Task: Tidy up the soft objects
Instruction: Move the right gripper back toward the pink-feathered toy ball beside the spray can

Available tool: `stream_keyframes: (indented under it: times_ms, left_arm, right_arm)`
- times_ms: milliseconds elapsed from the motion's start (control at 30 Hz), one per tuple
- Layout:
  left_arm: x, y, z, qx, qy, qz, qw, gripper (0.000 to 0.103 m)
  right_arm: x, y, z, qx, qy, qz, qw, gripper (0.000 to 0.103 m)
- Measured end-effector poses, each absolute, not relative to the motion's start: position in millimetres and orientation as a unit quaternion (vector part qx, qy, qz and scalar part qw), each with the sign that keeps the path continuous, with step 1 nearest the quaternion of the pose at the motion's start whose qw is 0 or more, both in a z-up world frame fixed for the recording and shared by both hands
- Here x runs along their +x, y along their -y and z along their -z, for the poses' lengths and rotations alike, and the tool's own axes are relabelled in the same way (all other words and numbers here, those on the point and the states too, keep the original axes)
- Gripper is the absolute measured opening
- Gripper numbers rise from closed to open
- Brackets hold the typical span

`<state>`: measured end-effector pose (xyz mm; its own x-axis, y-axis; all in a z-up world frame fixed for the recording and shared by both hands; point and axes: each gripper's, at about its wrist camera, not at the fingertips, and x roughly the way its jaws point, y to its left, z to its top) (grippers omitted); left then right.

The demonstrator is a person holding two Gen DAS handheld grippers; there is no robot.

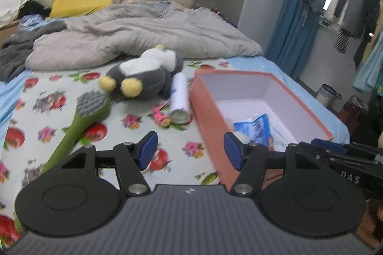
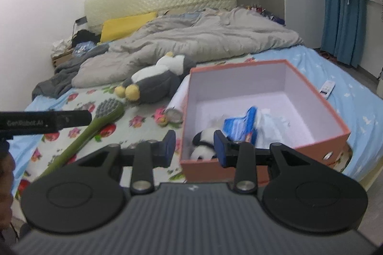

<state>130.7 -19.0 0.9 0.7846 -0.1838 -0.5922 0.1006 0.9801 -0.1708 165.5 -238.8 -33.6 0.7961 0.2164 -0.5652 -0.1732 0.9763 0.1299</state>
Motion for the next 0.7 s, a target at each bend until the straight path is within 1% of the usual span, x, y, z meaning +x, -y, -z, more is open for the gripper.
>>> stream_keyframes:
  times_ms: [300, 500, 700]
  left_arm:
    - [115.4, -13.1, 36.4, -0.083, -0.347, 0.035, 0.934, 0.067]
    - [129.6, -25.2, 45.2, -0.083, -0.352, 0.019, 0.932, 0.067]
    - [159.7, -39.4, 48.8, -0.080, -0.350, -0.002, 0.933, 0.068]
  right_arm:
    - [157.0, 198.9, 61.1, 0.021, -0.317, -0.137, 0.938, 0.038]
    - [170.6, 170.0, 69.3, 0.008, -0.313, -0.157, 0.937, 0.038]
    - [198.2, 143.3, 81.1, 0.003, -0.317, -0.173, 0.933, 0.038]
